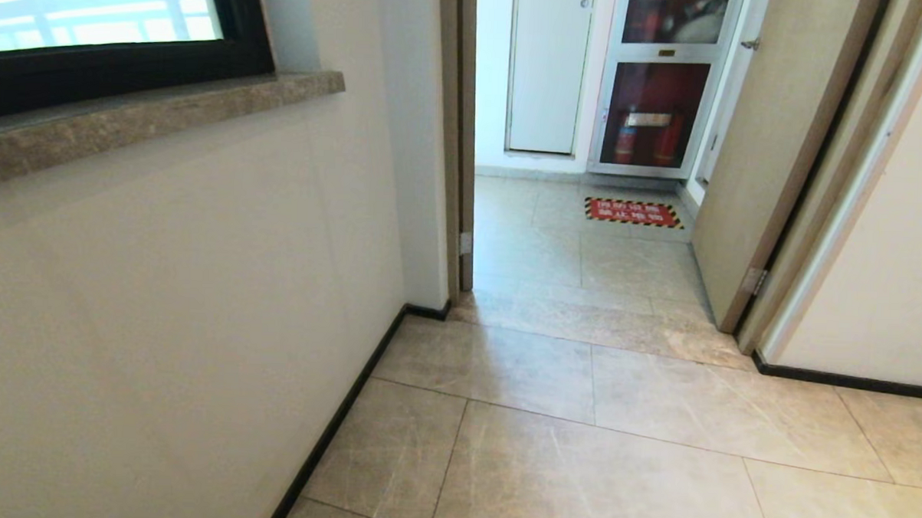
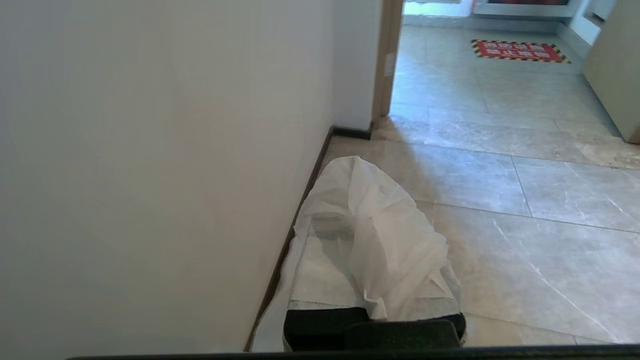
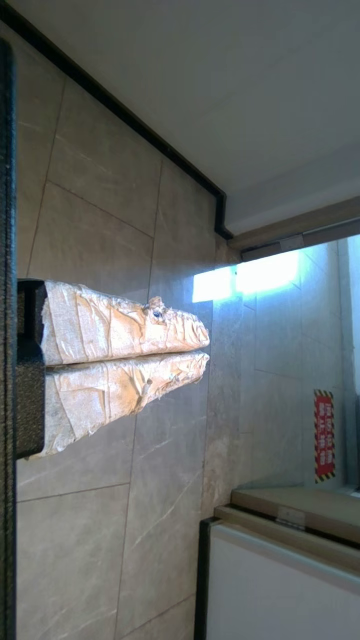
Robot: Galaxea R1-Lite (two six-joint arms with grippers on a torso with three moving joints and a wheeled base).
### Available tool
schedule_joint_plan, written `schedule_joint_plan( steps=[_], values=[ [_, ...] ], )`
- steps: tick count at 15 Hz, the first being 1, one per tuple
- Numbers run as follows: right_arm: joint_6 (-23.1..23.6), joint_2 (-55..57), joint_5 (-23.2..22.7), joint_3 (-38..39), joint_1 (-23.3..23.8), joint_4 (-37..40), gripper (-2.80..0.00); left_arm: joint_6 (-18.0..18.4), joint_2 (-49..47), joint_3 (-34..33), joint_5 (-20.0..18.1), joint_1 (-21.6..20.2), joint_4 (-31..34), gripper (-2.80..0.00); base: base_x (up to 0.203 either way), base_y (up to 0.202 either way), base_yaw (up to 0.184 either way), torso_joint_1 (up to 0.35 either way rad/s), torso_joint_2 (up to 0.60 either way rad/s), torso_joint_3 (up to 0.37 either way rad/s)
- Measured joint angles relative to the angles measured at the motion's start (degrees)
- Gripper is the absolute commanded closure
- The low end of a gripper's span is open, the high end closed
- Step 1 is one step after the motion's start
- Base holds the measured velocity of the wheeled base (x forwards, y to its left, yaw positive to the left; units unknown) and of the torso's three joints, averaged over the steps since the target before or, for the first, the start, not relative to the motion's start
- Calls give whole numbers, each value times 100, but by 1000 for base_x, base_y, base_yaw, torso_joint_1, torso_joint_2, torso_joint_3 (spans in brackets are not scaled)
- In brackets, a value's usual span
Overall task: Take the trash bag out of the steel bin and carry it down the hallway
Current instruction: Put the trash bag at the door
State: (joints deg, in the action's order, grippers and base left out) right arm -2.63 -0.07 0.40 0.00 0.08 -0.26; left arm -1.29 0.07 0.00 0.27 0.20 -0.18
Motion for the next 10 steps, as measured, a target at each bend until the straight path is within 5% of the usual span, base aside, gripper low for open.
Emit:
schedule_joint_plan(
  steps=[10],
  values=[
    [22,0,-2,0,16,-9,0,-33,0,0,5,15,16,0,25,0,1,0,0,0]
  ],
)
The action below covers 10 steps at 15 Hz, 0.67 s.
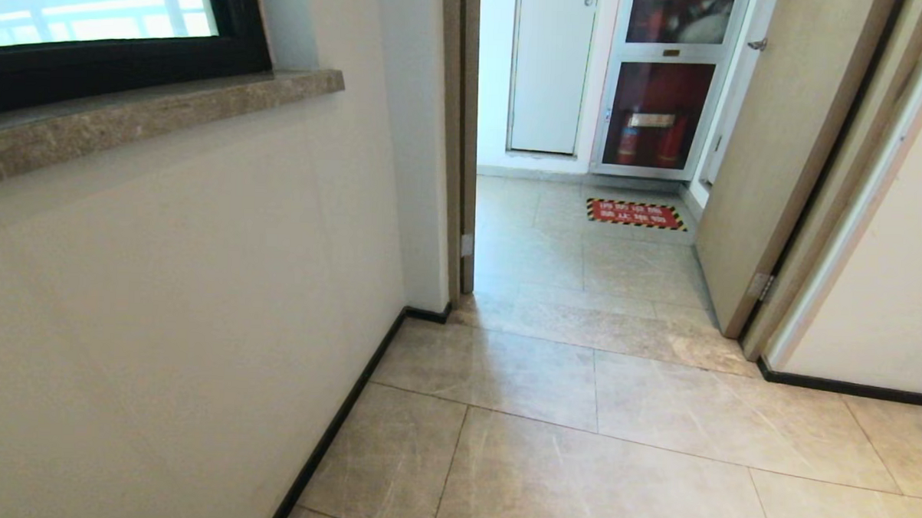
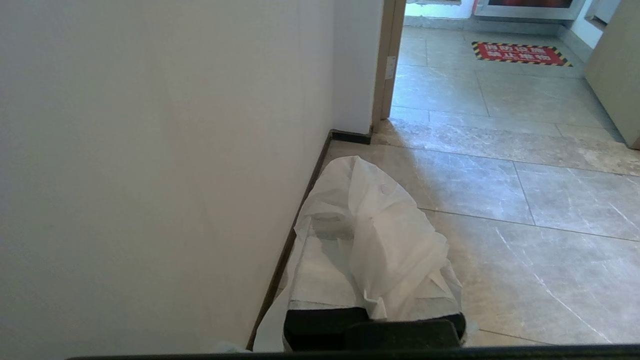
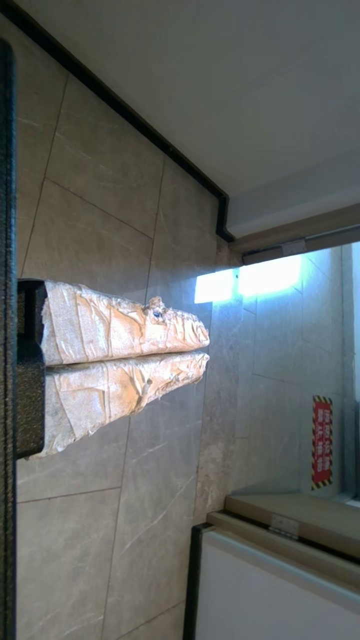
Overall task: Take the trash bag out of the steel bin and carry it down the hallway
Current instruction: Put the trash bag at the door
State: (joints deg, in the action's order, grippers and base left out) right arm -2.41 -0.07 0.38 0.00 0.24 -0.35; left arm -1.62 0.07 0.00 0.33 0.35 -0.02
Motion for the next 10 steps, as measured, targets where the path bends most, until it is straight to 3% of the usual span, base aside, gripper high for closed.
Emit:
schedule_joint_plan(
  steps=[5,10],
  values=[
    [16,0,-2,0,-9,-11,0,0,0,0,-2,-6,0,0,0,-2,16,0,0,0],
    [10,0,5,0,-11,4,0,9,0,0,-2,-11,-2,0,1,-8,163,1,3,4]
  ],
)
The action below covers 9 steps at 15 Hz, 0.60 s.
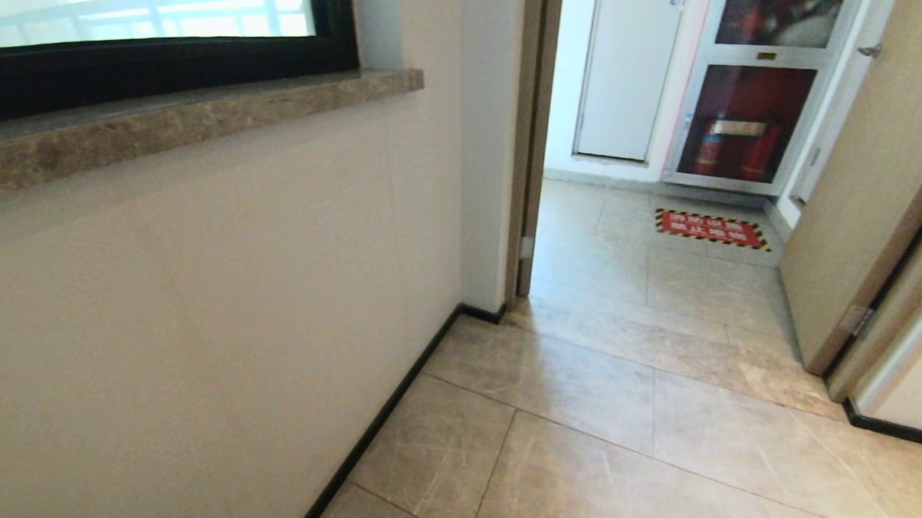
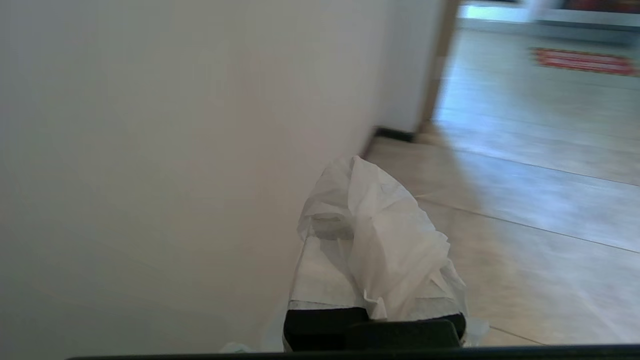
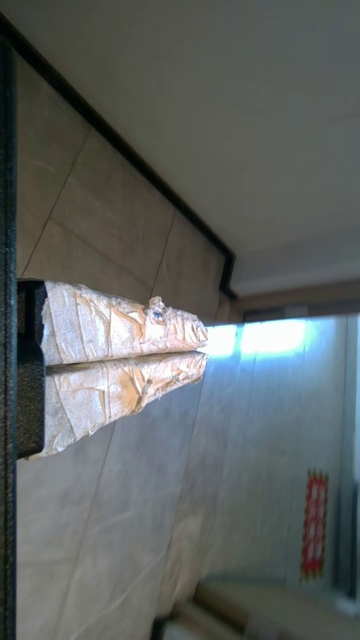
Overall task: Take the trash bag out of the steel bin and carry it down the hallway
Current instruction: Put the trash bag at the door
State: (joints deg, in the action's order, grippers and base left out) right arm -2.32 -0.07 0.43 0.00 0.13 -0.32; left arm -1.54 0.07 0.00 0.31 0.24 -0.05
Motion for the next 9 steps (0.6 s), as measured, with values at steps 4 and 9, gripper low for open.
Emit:
schedule_joint_plan(
  steps=[4,9],
  values=[
    [-10,0,-1,0,0,1,0,9,0,0,0,2,0,0,2,-7,171,2,4,1],
    [-11,0,-13,0,2,22,0,39,0,0,-6,2,-2,0,-1,-10,150,1,2,2]
  ],
)
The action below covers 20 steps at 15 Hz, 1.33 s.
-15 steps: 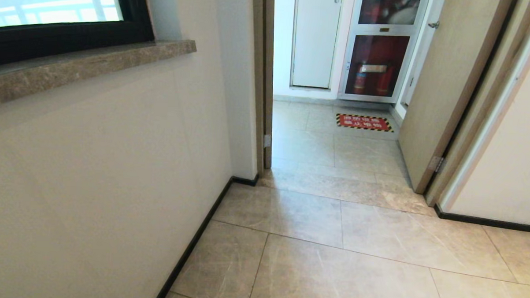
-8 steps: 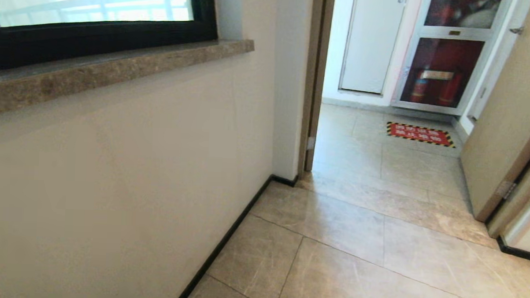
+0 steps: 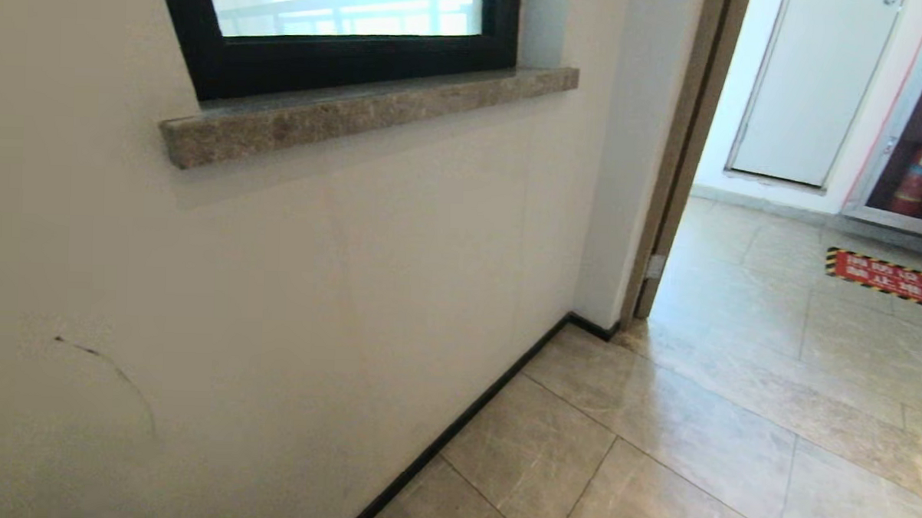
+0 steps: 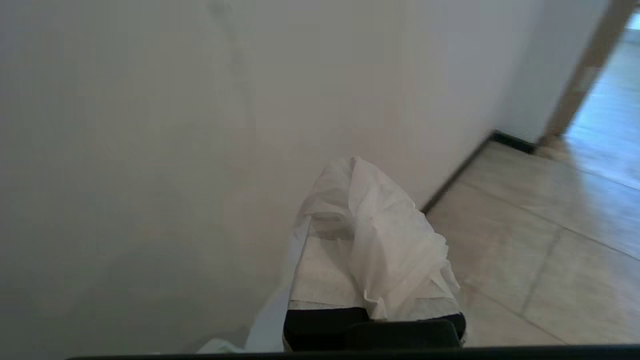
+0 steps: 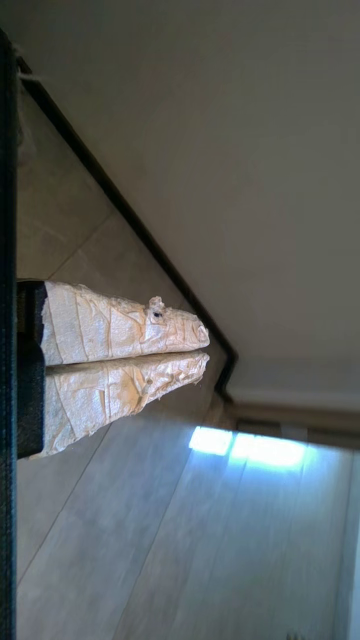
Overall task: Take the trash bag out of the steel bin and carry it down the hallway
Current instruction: Put the trash bag at the door
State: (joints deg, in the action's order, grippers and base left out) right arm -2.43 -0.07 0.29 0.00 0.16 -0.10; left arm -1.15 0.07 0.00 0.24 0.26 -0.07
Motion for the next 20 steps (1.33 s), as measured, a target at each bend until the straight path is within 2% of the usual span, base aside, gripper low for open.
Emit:
schedule_joint_plan(
  steps=[7,11,13,17,20],
  values=[
    [-11,0,12,-5,0,-26,0,-61,0,0,1,0,10,0,0,0,11,1,1,1],
    [-62,0,17,0,-2,-32,0,58,0,0,-15,1,15,0,0,0,0,0,0,0],
    [-63,0,15,0,0,-32,0,86,0,63,-30,1,221,0,0,0,0,0,0,0],
    [-62,0,15,0,-2,-33,0,74,-109,554,-104,1,1245,0,0,0,0,0,0,0],
    [-63,0,16,0,-2,-32,0,-127,-730,1462,-478,7,1253,0,0,0,0,0,0,0]
  ],
)
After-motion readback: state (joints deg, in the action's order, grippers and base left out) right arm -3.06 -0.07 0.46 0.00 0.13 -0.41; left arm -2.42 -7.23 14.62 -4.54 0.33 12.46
